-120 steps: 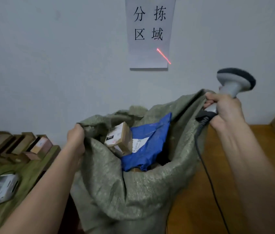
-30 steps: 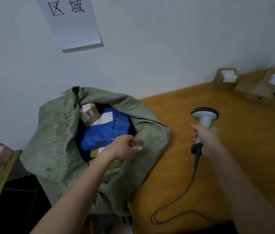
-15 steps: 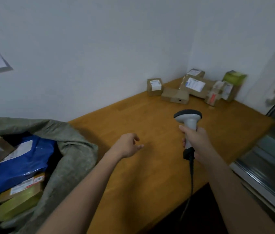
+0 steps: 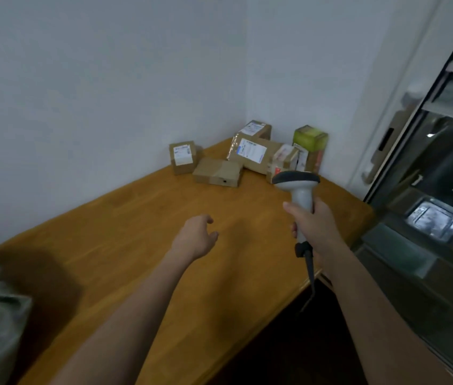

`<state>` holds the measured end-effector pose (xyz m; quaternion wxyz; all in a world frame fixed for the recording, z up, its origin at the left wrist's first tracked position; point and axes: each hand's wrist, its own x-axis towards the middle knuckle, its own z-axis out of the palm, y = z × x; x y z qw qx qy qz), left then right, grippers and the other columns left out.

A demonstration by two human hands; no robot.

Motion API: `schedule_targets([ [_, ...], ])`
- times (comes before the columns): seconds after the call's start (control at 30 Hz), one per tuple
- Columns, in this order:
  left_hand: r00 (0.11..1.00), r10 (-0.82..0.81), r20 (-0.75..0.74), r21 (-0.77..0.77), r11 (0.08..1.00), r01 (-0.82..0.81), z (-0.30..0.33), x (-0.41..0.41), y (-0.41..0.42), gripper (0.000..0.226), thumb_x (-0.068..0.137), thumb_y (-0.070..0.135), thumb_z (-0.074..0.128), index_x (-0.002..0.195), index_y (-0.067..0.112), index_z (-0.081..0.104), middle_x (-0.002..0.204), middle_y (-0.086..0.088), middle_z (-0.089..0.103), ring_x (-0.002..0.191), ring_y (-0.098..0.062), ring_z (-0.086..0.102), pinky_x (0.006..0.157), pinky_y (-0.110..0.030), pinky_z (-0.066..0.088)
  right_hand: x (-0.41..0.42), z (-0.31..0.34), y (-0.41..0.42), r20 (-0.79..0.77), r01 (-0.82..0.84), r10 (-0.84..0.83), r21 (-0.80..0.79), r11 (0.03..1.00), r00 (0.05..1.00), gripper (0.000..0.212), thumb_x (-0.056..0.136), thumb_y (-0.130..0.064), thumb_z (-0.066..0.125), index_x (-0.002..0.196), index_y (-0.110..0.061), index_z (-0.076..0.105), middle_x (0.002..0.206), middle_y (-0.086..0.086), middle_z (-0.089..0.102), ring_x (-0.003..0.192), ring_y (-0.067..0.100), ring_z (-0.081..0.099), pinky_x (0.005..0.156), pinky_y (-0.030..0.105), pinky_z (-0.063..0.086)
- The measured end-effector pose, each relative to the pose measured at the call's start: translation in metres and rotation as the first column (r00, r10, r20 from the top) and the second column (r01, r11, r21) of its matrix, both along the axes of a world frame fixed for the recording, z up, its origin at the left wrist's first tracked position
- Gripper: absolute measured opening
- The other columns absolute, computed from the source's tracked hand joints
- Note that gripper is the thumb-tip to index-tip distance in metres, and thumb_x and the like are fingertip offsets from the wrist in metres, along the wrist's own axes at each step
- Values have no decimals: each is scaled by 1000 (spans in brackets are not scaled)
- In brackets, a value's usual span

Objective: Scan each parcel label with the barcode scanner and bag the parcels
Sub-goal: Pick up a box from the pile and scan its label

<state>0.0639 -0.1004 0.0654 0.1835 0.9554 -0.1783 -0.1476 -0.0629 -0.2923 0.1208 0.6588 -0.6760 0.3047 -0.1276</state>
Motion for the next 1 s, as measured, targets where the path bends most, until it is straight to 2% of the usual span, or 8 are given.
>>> schedule_targets([
  [0.17,1000,-29,-13,33,999,29,-8,40,-53,44,97,32,57,136,15,48,132,-7,53,114,-24,54,84,-33,49,36,-10,-49,16,26,-26,29,999,1000,13,92,-22,66,95,-18,54,73,4,50,56,13,50,51,27,43],
  [0.3,999,-22,-24,8,1000,23,-22,93,-100,45,95,31,58,136,14,48,134,-8,53,116,-24,53,87,-33,48,78,-15,-87,39,56,-56,4,998,998,14,92,-22,66,103,-21,57,77,5,52,56,11,49,45,20,42],
  [0.4,998,-9,-65,-66,998,4,-37,141,-146,49,94,30,59,138,13,47,136,-9,51,119,-25,52,90,-33,48,117,-16,-119,35,105,-105,-8,994,994,13,92,-20,66,97,-24,55,74,7,53,56,14,48,47,24,41],
  [0.53,988,-58,-146,-133,990,39,-54,185,-216,58,93,35,61,140,9,39,140,-11,46,123,-25,49,98,-35,43,166,-21,-165,-20,160,-160,-17,987,987,11,93,-20,65,101,-20,57,71,7,52,56,15,48,52,30,41],
  [0.7,985,-68,-158,-275,961,23,-75,229,-305,79,83,43,71,144,23,25,143,-9,35,127,-29,43,101,-42,45,224,-42,-215,-67,180,-180,-4,984,981,8,96,-19,62,102,-20,57,73,9,51,56,16,48,52,29,41],
  [0.8,985,-46,-168,-241,971,5,-90,241,-341,95,77,47,75,150,29,16,152,-9,18,138,-37,27,109,-54,37,241,-56,-233,-101,170,-169,4,985,980,5,96,-19,62,96,-21,58,71,8,51,56,15,48,49,27,41],
  [0.87,983,-39,-179,-180,984,7,-100,249,-356,98,78,50,72,151,32,10,157,-8,7,142,-40,17,112,-55,30,246,-63,-244,-112,161,-159,12,987,981,5,95,-19,62,96,-20,58,70,8,51,55,15,48,48,26,41],
  [1.0,992,-15,-127,-177,984,-8,-114,256,-373,92,79,49,70,150,34,13,146,-10,23,133,-34,33,108,-50,37,254,-73,-271,-117,107,-100,50,993,988,10,94,-18,63,102,-16,58,69,6,52,56,14,49,50,26,43],
])
